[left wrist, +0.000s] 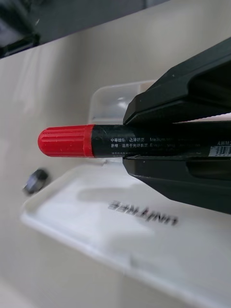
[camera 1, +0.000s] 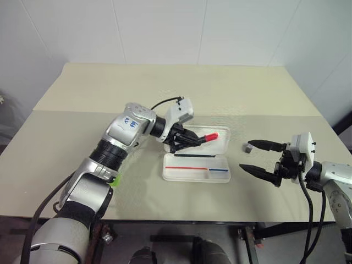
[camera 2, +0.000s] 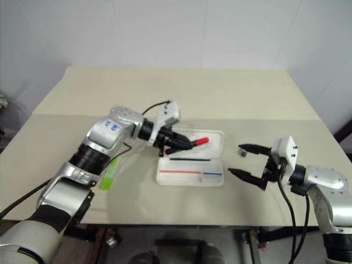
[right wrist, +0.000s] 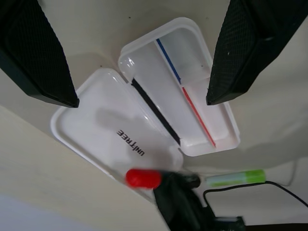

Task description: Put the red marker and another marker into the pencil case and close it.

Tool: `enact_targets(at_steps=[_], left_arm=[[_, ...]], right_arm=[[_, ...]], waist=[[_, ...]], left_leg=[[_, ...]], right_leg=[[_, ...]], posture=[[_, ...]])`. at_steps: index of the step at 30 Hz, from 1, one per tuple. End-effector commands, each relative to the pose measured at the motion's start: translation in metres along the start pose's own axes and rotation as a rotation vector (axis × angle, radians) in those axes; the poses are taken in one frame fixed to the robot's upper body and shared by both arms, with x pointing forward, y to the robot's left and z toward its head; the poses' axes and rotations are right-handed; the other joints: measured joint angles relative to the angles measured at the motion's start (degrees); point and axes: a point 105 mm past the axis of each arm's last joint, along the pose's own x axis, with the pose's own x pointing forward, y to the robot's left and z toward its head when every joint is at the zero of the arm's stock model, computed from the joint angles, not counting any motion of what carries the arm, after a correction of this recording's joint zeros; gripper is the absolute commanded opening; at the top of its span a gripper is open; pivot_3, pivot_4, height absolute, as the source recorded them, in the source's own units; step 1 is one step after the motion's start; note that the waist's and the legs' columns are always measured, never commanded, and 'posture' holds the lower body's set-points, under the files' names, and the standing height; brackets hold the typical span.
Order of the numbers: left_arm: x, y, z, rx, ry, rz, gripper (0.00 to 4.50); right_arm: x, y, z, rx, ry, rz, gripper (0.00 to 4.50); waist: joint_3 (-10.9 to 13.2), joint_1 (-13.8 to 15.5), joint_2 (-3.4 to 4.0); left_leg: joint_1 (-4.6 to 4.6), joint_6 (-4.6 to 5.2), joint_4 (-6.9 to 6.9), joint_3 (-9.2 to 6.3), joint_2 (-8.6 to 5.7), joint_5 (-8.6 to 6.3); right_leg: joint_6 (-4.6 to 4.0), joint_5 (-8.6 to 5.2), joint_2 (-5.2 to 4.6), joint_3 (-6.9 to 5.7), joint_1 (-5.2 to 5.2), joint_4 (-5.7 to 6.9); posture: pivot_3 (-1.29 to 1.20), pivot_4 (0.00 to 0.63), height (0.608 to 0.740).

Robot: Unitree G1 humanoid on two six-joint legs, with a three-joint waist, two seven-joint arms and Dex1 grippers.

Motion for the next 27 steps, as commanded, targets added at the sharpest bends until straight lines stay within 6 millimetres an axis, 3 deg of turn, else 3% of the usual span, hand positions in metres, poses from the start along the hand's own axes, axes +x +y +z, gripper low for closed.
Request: enact_targets(at_steps=[1,8,21,27], left_arm=[[0.003,0.0,0.011,0.093,0.029,-0.019,0.56],[0.019,0.005,0.0,0.15,0.13,-0.032,0.56],[0.04,0.002,0.003,0.17,0.141,-0.08,0.56],[0.044,0.005,-0.007,0.174,0.182,-0.067,0.56]], right_arm=[[0.001,0.005,0.008,-0.035,-0.03,-0.027,4.5],[0.0,0.013,0.004,-0.019,-0.028,-0.067,4.5],[-0.001,0.018,0.003,-0.009,-0.027,-0.105,4.5],[-0.001,0.019,0.003,-0.007,-0.028,-0.12,4.5]], waist=[[0.0,0.1,0.0],[0.0,0.4,0.0],[0.0,1.3,-0.01],[0.0,1.3,-0.01]], left_leg=[[0.0,0.0,0.0,-0.03,0.0,0.0],[-0.09,0.05,0.04,-0.09,-0.02,-0.03],[-0.15,0.09,0.04,-0.17,-0.02,-0.05],[-0.17,0.09,0.05,-0.2,-0.02,-0.05]], right_leg=[[-0.02,-0.01,0.0,0.0,0.0,0.0],[0.0,-0.02,0.0,-0.03,0.0,-0.01],[0.0,-0.05,0.0,-0.07,-0.02,-0.04],[0.0,-0.05,0.0,-0.1,-0.02,-0.04]], posture=[[0.0,0.15,0.74],[0.0,0.15,0.74],[0.0,0.15,0.74],[0.0,0.15,0.74]])
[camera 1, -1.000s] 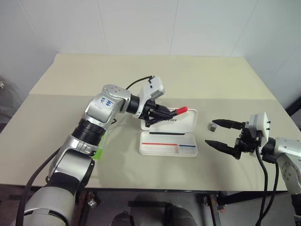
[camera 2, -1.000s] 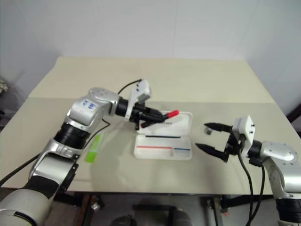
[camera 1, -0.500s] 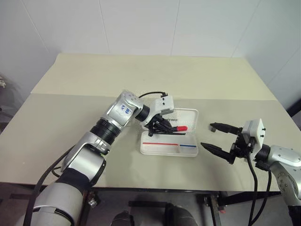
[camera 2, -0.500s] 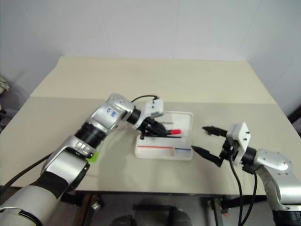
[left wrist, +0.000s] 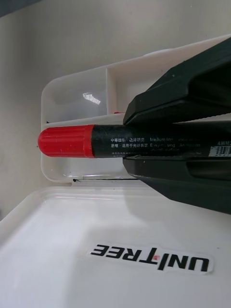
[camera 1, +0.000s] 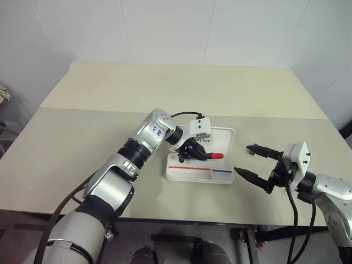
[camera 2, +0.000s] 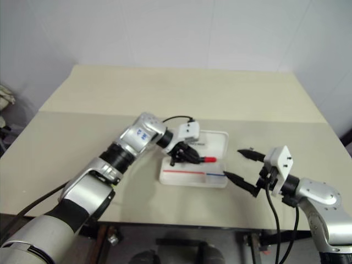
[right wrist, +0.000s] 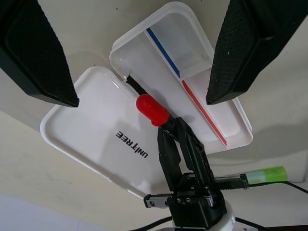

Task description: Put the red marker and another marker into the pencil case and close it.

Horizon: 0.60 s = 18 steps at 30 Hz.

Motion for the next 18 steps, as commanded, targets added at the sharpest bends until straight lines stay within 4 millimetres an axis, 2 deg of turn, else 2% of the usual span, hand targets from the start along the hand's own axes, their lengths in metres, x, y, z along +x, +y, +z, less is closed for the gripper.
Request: enact_targets(at_steps=[1,2,12,15,18], left_arm=[[-0.002,0.006,0.006,0.043,0.013,0.026,0.56],[-0.002,0.006,0.007,0.038,0.006,0.024,1.28],[-0.004,0.0,0.021,0.023,-0.059,-0.011,4.48],[-0.016,-0.006,0.036,0.036,-0.12,0.004,4.48],[-0.029,-0.013,0.043,0.031,-0.156,0.047,4.48]], right_arm=[[-0.003,0.0,0.013,-0.033,-0.042,-0.021,4.5],[-0.003,0.0,0.013,-0.032,-0.042,-0.024,4.5],[0.0,-0.002,0.013,-0.033,-0.047,-0.034,4.5],[0.002,-0.003,0.013,-0.031,-0.049,-0.024,4.5],[0.004,-0.005,0.012,-0.029,-0.041,-0.003,4.5]], waist=[[0.0,0.0,0.0],[0.0,0.0,0.0],[0.0,0.0,-0.01],[0.0,-0.1,-0.01],[0.0,-0.1,0.0]], left_leg=[[0.0,0.0,0.0,0.0,0.0,0.0],[0.0,0.0,0.01,0.0,0.0,0.0],[-0.01,0.0,0.01,-0.02,0.0,0.0],[-0.01,0.0,0.01,-0.03,0.0,0.0],[-0.02,0.0,0.01,-0.04,0.0,0.0]], right_leg=[[0.0,0.0,0.0,0.0,0.0,0.0],[0.0,0.0,0.0,0.0,0.0,0.0],[0.0,0.0,0.0,-0.01,0.0,0.01],[0.0,0.0,0.0,-0.01,0.0,0.01],[0.01,0.0,0.01,0.0,0.0,0.06]], posture=[[0.0,0.15,0.74],[0.0,0.15,0.74],[0.0,0.15,0.74],[0.0,0.15,0.74],[0.0,0.15,0.74]])
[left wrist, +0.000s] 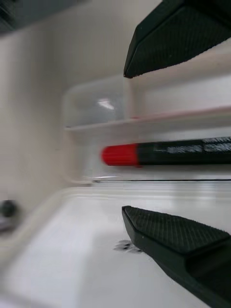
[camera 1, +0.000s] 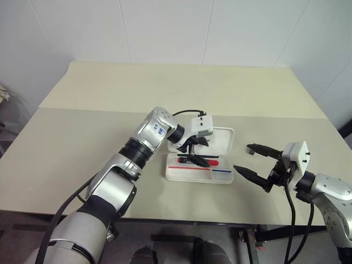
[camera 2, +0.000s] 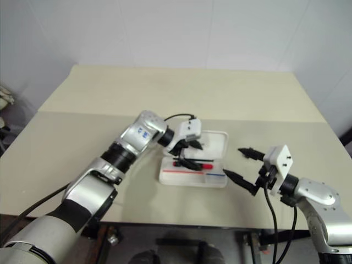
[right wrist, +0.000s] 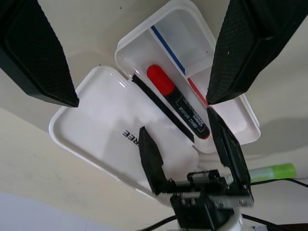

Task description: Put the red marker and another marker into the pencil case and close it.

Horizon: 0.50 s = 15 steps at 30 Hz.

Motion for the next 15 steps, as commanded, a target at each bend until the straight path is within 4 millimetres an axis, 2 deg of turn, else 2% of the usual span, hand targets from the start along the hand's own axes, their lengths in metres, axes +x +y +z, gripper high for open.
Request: enact_targets(at_steps=[1,4,7,10,15], left_arm=[[-0.017,-0.01,0.018,0.013,-0.07,0.05,4.48],[-0.03,-0.015,0.011,-0.039,-0.068,0.156,4.48],[-0.041,-0.009,0.005,-0.09,-0.076,0.308,4.48],[-0.06,0.002,0.008,-0.084,-0.168,0.562,4.48],[-0.088,0.007,-0.015,-0.302,-0.203,0.916,4.48]], right_arm=[[0.001,-0.004,0.007,-0.019,-0.02,0.02,4.5],[0.005,-0.01,0.008,-0.023,-0.021,0.057,4.5],[0.011,-0.013,0.009,-0.03,-0.03,0.092,4.5],[0.016,-0.018,0.013,-0.006,-0.06,0.118,4.5],[0.022,-0.02,0.012,0.01,-0.08,0.193,4.5]], waist=[[0.0,-0.1,0.01],[0.0,-0.4,0.01],[0.0,-0.3,0.01],[0.0,-0.1,0.03],[0.0,0.0,0.03]], left_leg=[[0.01,0.0,0.0,0.0,0.0,0.0],[0.06,-0.01,0.01,0.02,0.0,0.01],[0.1,-0.04,0.06,-0.01,0.0,0.03],[0.12,-0.05,0.07,-0.03,0.0,0.05],[0.12,-0.05,0.07,-0.03,0.0,0.05]], right_leg=[[0.0,0.0,0.0,0.0,0.0,0.03],[0.0,0.0,0.01,0.05,0.01,0.11],[-0.01,0.0,0.01,0.07,0.02,0.17],[-0.01,0.0,0.0,0.08,0.03,0.22],[0.01,0.02,0.01,0.07,0.06,0.38]], posture=[[0.0,0.15,0.74],[0.0,0.15,0.74],[0.0,0.15,0.74],[0.0,0.15,0.74],[0.0,0.15,0.74]])
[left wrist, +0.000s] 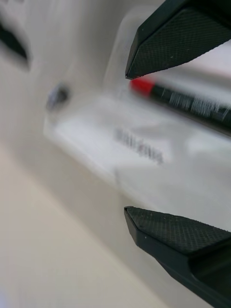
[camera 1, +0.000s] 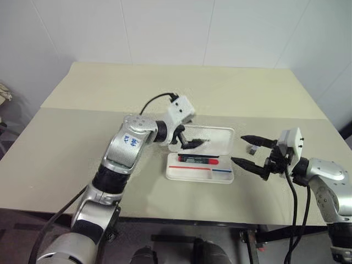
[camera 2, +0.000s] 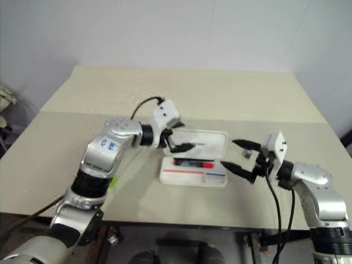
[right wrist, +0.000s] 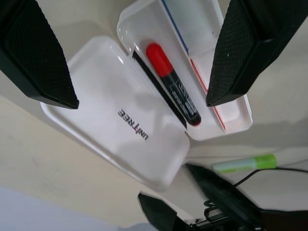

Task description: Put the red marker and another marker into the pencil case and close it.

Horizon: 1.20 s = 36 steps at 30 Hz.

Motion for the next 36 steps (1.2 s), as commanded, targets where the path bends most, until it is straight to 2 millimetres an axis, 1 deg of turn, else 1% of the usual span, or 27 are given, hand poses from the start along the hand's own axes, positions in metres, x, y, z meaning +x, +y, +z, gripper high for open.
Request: enact_targets(at_steps=[1,5,6,9,12,15,18,20,22,24,27,30,33,36], left_arm=[[-0.023,0.023,-0.005,-0.082,-0.011,0.28,4.48],[-0.052,0.038,-0.035,-0.236,0.06,0.539,4.48],[-0.063,0.041,-0.047,-0.28,0.088,0.617,4.48],[-0.084,0.043,-0.066,-0.347,0.14,0.752,4.48],[-0.1,0.034,-0.082,-0.368,0.155,0.819,4.48],[-0.108,0.027,-0.094,-0.381,0.161,0.843,4.48],[-0.12,0.022,-0.116,-0.436,0.166,0.866,4.48],[-0.125,0.02,-0.126,-0.454,0.157,0.855,4.48],[-0.127,0.019,-0.131,-0.46,0.145,0.838,4.48],[-0.13,0.022,-0.14,-0.486,0.139,0.837,4.48],[-0.133,0.026,-0.146,-0.505,0.128,0.825,4.48],[-0.13,0.027,-0.157,-0.521,0.137,0.77,4.48],[-0.124,0.024,-0.172,-0.607,0.167,0.712,4.48],[-0.122,0.023,-0.181,-0.592,0.234,0.669,4.48]], right_arm=[[0.002,-0.002,0.006,-0.018,-0.033,0.05,4.5],[0.006,-0.008,0.006,-0.016,-0.021,0.086,4.5],[0.009,-0.009,0.006,-0.017,-0.018,0.097,4.5],[0.013,-0.012,0.007,-0.019,-0.017,0.116,4.5],[0.017,-0.014,0.007,-0.02,-0.011,0.136,4.5],[0.021,-0.014,0.006,-0.021,-0.01,0.148,4.5],[0.024,-0.014,0.006,-0.021,-0.013,0.157,4.5],[0.026,-0.014,0.005,-0.02,-0.015,0.16,4.5],[0.027,-0.014,0.005,-0.02,-0.016,0.16,4.5],[0.028,-0.014,0.005,-0.021,-0.018,0.157,4.5],[0.028,-0.014,0.005,-0.024,-0.021,0.151,4.5],[0.028,-0.014,0.004,-0.025,-0.021,0.141,4.5],[0.029,-0.014,0.005,-0.026,-0.024,0.137,4.5],[0.028,-0.014,0.005,-0.029,-0.027,0.129,4.5]], waist=[[0.0,0.0,0.0],[0.0,-0.2,0.0],[0.0,-0.2,0.0],[0.0,-0.2,0.0],[0.0,-0.2,0.0],[0.0,-0.1,0.0],[0.0,-0.1,0.01],[0.0,-0.1,0.01],[0.0,-0.1,0.01],[0.0,0.0,0.01],[0.0,-0.1,0.01],[0.0,-0.1,0.01],[0.0,-0.1,0.01],[-0.1,-0.1,0.1]], left_leg=[[0.01,0.0,0.0,0.01,0.0,0.0],[0.02,0.0,0.0,0.03,0.0,0.0],[0.03,0.0,0.0,0.03,0.01,0.0],[0.07,-0.01,-0.01,0.03,0.01,0.0],[0.08,-0.03,-0.01,0.01,0.01,0.01],[0.09,-0.04,-0.01,0.03,0.01,0.01],[0.11,-0.04,-0.01,0.03,0.01,0.01],[0.14,-0.04,-0.01,0.02,0.01,0.01],[0.15,-0.06,-0.01,0.01,0.03,0.01],[0.15,-0.07,-0.01,-0.01,0.02,0.01],[0.16,-0.07,0.0,0.0,0.02,0.01],[0.17,-0.08,-0.01,0.0,0.03,0.02],[0.18,-0.08,-0.01,0.01,0.02,0.01],[0.22,-0.1,-0.01,0.02,0.02,0.02]], right_leg=[[0.01,0.0,0.0,0.0,0.01,-0.01],[0.01,0.01,0.0,0.02,0.01,-0.01],[0.01,0.01,0.0,0.02,0.01,0.0],[-0.01,0.0,-0.01,0.02,0.01,-0.02],[-0.03,0.0,-0.02,0.02,0.02,-0.05],[-0.03,-0.01,-0.04,0.03,0.03,-0.01],[-0.06,-0.01,-0.05,0.02,0.03,-0.09],[-0.11,-0.04,-0.07,0.0,0.03,-0.08],[-0.16,-0.07,-0.07,-0.03,0.03,-0.04],[-0.19,-0.07,-0.09,-0.05,0.03,-0.03],[-0.21,-0.04,-0.1,-0.06,0.03,-0.03],[-0.22,-0.05,-0.09,-0.08,0.03,-0.02],[-0.22,-0.05,-0.1,-0.08,0.03,-0.02],[-0.22,-0.05,-0.1,-0.07,0.04,0.01]], posture=[[0.0,0.15,0.74],[0.0,0.15,0.74],[0.0,0.15,0.74],[0.0,0.15,0.74],[0.0,0.15,0.74],[0.0,0.15,0.74],[0.0,0.15,0.74],[0.0,0.15,0.74],[0.0,0.15,0.74],[0.0,0.15,0.74],[0.0,0.15,0.74],[0.0,0.15,0.74],[0.0,0.15,0.74],[0.0,0.15,0.74]])
